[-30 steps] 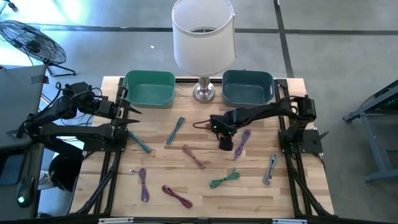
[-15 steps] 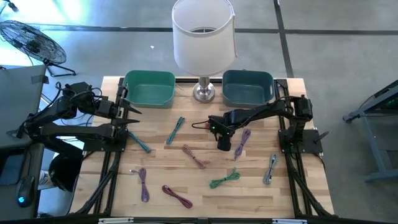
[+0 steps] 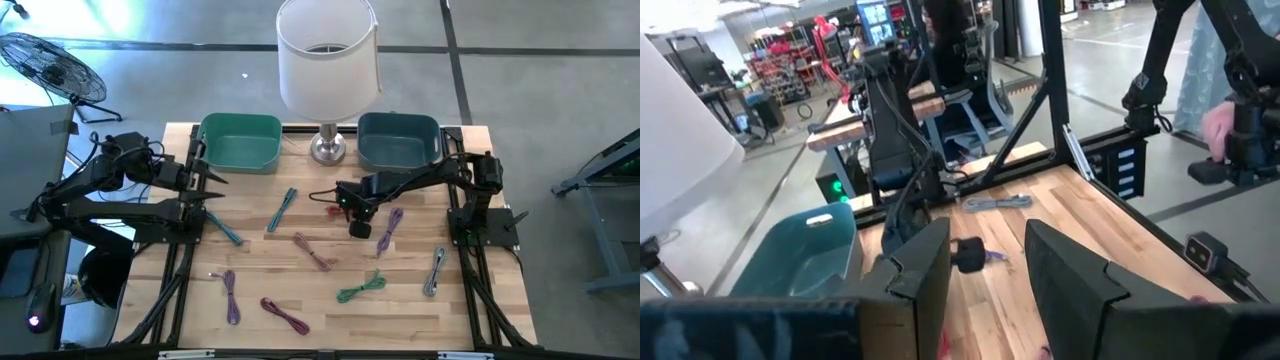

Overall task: Pick & Place USB Port
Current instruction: Put the orange charger cable into the green bin

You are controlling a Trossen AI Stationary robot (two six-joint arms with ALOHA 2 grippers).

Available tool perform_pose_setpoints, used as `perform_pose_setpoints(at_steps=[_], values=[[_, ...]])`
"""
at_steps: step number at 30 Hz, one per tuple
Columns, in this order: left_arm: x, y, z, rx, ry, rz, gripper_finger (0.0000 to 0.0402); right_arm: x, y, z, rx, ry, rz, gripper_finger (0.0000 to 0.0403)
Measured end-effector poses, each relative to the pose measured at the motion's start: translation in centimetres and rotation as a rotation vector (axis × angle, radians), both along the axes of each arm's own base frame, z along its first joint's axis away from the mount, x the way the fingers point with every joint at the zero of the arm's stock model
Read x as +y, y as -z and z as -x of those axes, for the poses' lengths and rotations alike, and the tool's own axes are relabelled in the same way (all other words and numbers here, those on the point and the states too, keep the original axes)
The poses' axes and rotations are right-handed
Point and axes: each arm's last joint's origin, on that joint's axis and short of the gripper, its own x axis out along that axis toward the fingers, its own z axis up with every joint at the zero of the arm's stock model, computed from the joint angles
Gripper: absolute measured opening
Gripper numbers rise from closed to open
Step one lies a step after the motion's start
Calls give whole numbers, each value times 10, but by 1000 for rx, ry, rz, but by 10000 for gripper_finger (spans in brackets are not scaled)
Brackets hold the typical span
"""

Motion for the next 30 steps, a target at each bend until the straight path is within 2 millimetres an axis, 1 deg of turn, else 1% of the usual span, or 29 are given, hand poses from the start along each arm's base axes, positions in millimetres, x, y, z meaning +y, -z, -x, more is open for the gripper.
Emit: perform_pose_setpoints(at_steps=[5,7,8,12,14,17,19,24,27,30], values=[[0,4,-2,47,-5,23,131,7,-10,0,-25,-1,16,10],[1,5,-4,68,-10,72,131,11,-20,1,-55,-2,23,10],[1,6,-5,84,-12,96,131,13,-28,2,-79,-4,30,10],[2,7,-14,116,6,144,131,26,-71,10,-217,9,64,10],[2,8,-19,129,6,149,131,34,-93,18,-282,9,101,10],[4,7,-29,124,7,148,131,44,-134,35,-438,31,147,10],[5,3,-35,82,10,137,131,51,-158,48,-547,32,186,10],[7,-15,-49,-106,19,83,131,67,-214,75,-871,-37,274,10],[8,-23,-57,-192,26,80,131,73,-237,85,-1026,-93,327,9],[10,-27,-68,-241,31,100,131,79,-250,86,-1130,-156,390,9]])
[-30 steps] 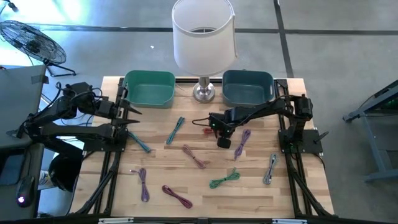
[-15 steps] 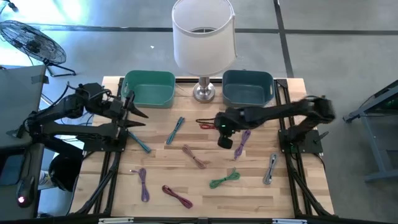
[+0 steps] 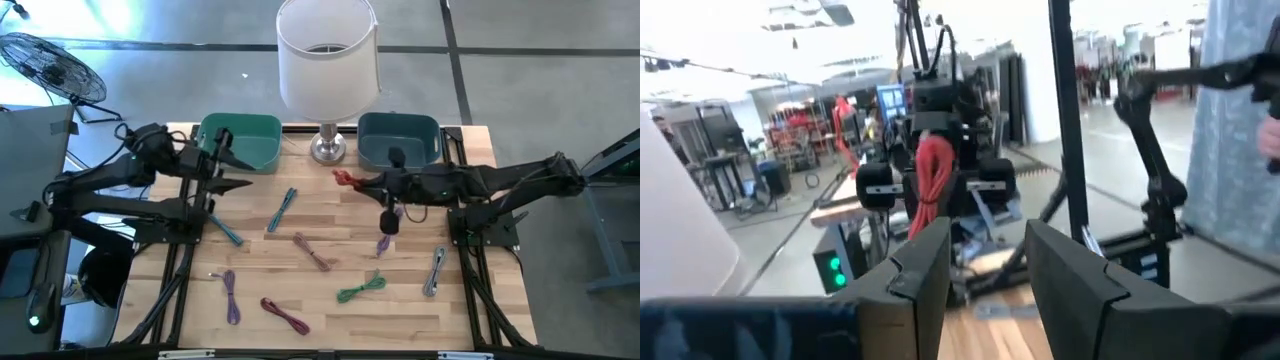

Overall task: Pick & Place USB Port
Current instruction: Put the orange charger cable into the green bin

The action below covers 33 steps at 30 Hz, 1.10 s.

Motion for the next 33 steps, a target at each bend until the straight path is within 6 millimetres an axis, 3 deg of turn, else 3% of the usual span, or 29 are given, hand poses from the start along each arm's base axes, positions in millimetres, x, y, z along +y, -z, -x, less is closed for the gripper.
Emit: perform_pose_setpoints(at_steps=[5,14,21,26,33], values=[[3,-2,-19,-44,19,27,132,6,-17,-10,-41,-64,101,9],[6,7,-50,-5,83,72,132,15,-42,-49,18,-178,246,9],[6,2,-55,-76,110,52,137,19,-60,-70,58,-213,312,9],[7,2,-55,-81,81,57,175,15,-69,-77,48,-201,339,9],[8,3,-59,-93,69,56,215,0,-67,-85,46,-167,335,9]])
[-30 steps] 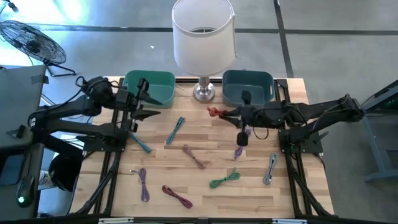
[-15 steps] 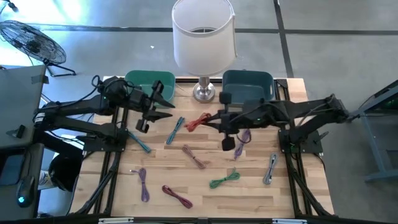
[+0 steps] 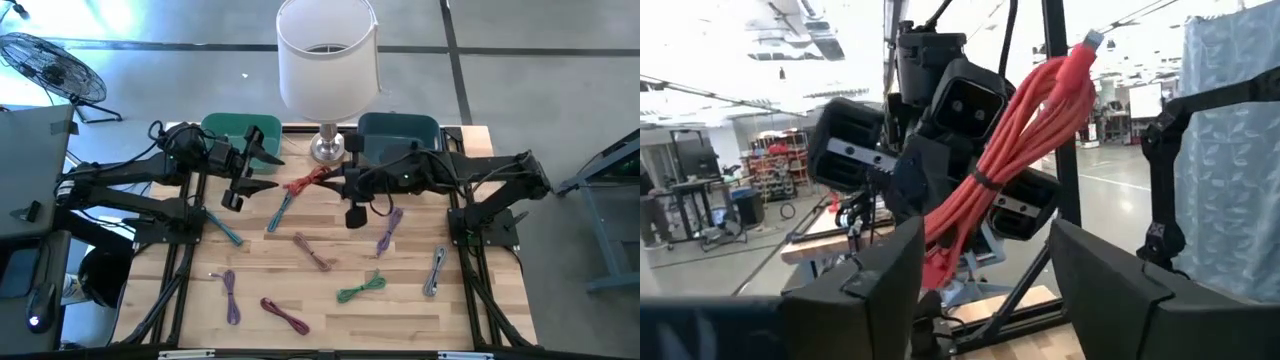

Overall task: Pick & Place USB Port
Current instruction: Put the orange charger cable into the green bin

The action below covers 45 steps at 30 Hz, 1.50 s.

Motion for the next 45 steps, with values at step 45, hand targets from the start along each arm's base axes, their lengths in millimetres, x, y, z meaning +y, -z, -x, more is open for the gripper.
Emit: perform_pose_setpoints(at_steps=[45], values=[[4,9,-32,-66,14,-76,135,-28,21,-31,8,60,1,9]])
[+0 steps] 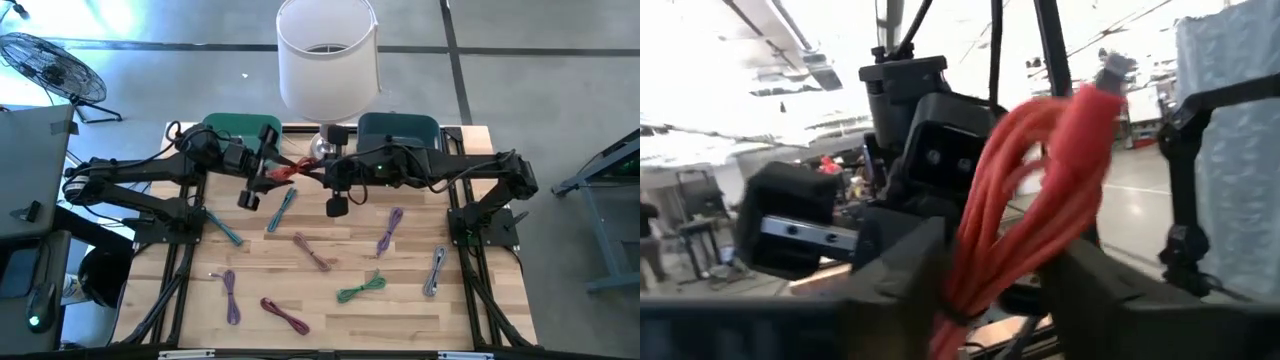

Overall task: Pick & Place USB Port
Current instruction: Put the orange charger cable into the green bin

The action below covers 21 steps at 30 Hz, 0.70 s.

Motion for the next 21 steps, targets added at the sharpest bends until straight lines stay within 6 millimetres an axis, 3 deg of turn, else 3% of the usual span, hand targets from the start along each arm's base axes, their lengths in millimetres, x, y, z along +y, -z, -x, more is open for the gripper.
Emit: perform_pose_setpoints(at_steps=[3,4,8,12,17,21], values=[[0,0,0,-13,-8,-45,38,1,0,0,0,-8,-2,18],[0,0,0,-17,-9,-57,25,1,0,0,1,-8,-2,27],[-2,-6,10,-35,-29,-96,25,7,-2,2,-12,8,4,73],[-4,-20,27,73,-82,-155,25,16,-13,12,-50,80,23,111],[-6,-49,66,268,-236,-252,25,29,-31,37,-83,161,41,149],[-4,-62,102,522,-471,-336,25,38,-47,64,-116,233,37,172]])
